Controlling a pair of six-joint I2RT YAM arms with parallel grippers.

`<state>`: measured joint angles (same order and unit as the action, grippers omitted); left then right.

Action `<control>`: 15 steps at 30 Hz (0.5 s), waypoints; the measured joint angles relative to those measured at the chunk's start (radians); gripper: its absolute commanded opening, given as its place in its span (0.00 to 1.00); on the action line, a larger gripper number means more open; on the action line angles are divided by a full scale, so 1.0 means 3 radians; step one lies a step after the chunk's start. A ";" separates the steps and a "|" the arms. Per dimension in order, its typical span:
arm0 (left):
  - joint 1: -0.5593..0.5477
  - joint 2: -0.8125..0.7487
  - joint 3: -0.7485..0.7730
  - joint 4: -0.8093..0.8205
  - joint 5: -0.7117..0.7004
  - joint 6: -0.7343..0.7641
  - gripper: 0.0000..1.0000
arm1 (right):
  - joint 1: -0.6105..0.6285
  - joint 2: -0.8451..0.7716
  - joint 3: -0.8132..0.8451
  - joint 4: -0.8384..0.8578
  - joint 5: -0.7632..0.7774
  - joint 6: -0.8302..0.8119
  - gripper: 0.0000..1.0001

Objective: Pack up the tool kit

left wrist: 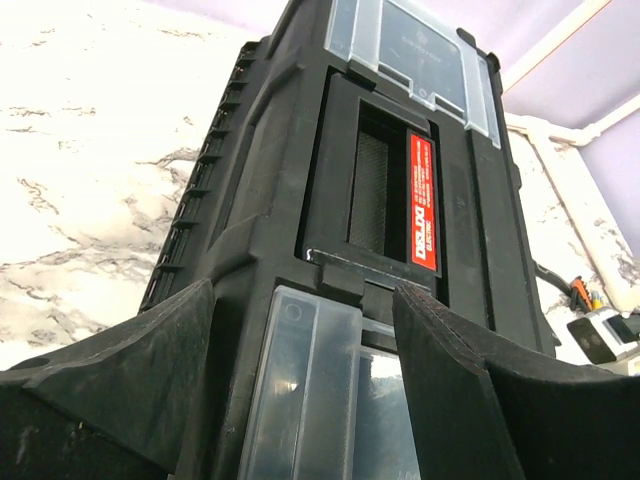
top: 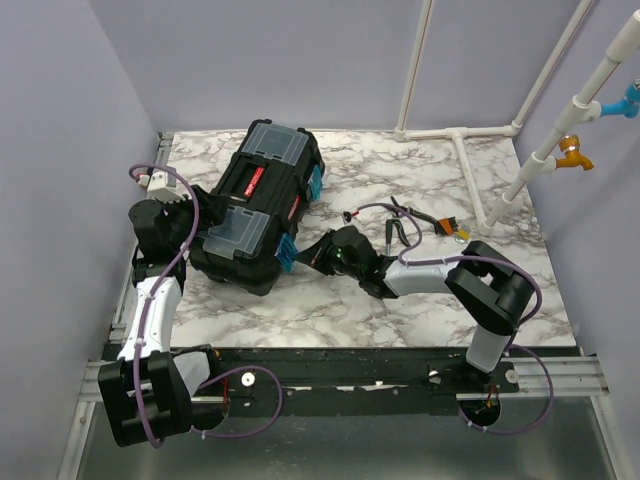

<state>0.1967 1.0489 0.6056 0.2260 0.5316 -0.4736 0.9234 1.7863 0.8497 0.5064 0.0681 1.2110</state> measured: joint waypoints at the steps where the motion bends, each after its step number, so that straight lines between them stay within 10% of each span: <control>1: -0.0009 0.0015 -0.0009 0.0039 0.0000 -0.0009 0.72 | -0.0003 0.0011 0.0008 0.0005 0.0004 -0.0001 0.01; 15: -0.0310 0.0169 -0.0093 0.0512 0.0086 -0.0535 0.72 | 0.0043 0.0474 0.0229 -0.0219 -0.0019 -0.0114 0.01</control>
<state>0.1036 1.0996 0.5777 0.3798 0.5575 -0.6342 0.9363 1.9285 0.9184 0.4408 0.0624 1.1767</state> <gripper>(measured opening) 0.719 0.030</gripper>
